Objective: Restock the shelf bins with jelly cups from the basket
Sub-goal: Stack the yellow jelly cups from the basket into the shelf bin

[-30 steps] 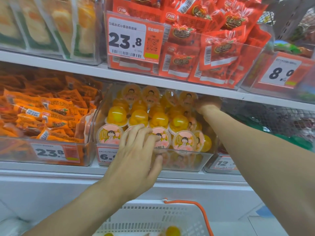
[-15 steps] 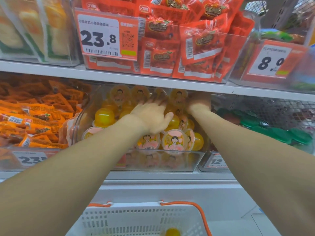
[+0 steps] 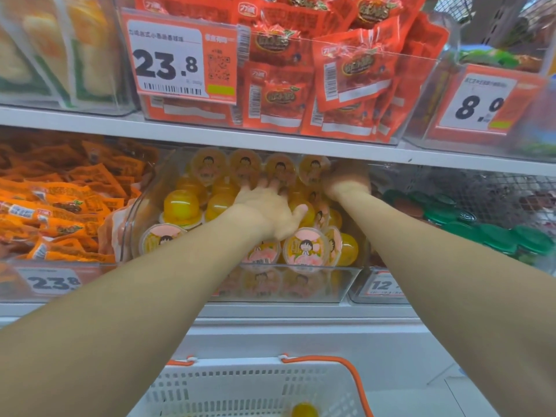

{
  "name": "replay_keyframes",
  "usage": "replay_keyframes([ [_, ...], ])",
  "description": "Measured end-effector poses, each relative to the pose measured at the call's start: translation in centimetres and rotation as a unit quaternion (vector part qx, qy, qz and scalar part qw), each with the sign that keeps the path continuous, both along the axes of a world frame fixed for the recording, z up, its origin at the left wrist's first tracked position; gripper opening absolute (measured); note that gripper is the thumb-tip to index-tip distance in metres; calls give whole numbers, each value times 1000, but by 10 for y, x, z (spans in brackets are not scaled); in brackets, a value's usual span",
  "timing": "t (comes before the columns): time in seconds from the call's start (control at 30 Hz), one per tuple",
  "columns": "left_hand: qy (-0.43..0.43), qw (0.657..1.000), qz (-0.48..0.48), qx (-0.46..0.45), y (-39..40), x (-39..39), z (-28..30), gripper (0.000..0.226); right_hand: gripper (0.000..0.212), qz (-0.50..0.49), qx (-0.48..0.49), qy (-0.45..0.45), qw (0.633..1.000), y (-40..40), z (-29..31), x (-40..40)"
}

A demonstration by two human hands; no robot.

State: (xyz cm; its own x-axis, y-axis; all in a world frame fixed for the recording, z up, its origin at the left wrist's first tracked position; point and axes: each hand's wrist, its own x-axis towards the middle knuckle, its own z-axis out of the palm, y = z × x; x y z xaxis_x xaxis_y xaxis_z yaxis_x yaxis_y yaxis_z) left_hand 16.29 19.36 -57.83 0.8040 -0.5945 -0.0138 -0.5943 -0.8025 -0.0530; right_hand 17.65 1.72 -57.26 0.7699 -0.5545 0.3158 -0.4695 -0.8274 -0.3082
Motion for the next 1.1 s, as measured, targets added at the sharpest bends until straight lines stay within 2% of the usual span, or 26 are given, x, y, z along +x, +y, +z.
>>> replay_keyframes([
  [0.1,5,1000,5,-14,-2,-1,0,73,12,8,-15,-3,1000,1,-1,-1],
  [0.23,-10,999,-2,-52,-1,-3,-2,71,26,19,-31,8,999,5,-1,-6],
  [0.33,-34,996,-16,-83,5,-15,3,66,23,33,-59,14,998,12,1,-17],
  [0.4,-81,987,-23,-135,10,-29,4,56,17,45,-34,0,998,19,6,-35],
  [0.47,-153,952,-48,-259,17,-45,-1,37,13,59,19,-62,996,29,9,-58],
  [0.57,-190,845,-96,-491,36,-79,-17,17,11,87,78,-176,978,55,10,-98],
  [0.63,-177,780,-77,-595,51,-106,-40,17,10,123,97,-251,955,81,-2,-124],
  [0.67,-159,759,-48,-629,58,-117,-57,18,9,146,112,-298,937,96,-14,-137],
  [0.73,-102,745,41,-658,69,-133,-107,21,7,183,166,-385,890,130,-51,-161],
  [0.77,-63,756,92,-645,74,-139,-137,22,7,188,196,-405,873,145,-76,-171],
  [0.83,29,807,170,-565,88,-150,-202,20,7,179,263,-385,866,169,-135,-190],
  [0.9,106,869,207,-437,108,-159,-263,8,6,150,338,-293,882,182,-197,-209],
  [0.93,145,900,220,-347,119,-164,-290,10,5,129,358,-237,894,184,-230,-218],
  [0.97,187,919,239,-252,130,-171,-313,26,7,111,368,-184,905,184,-258,-227],
  [1.0,219,926,257,-170,143,-176,-334,39,11,102,371,-129,914,182,-286,-237],
  [1.03,244,922,273,-126,157,-180,-351,49,13,103,368,-62,922,180,-310,-245],
  [1.1,290,902,300,-112,183,-183,-376,69,14,110,342,91,929,175,-344,-258],
])
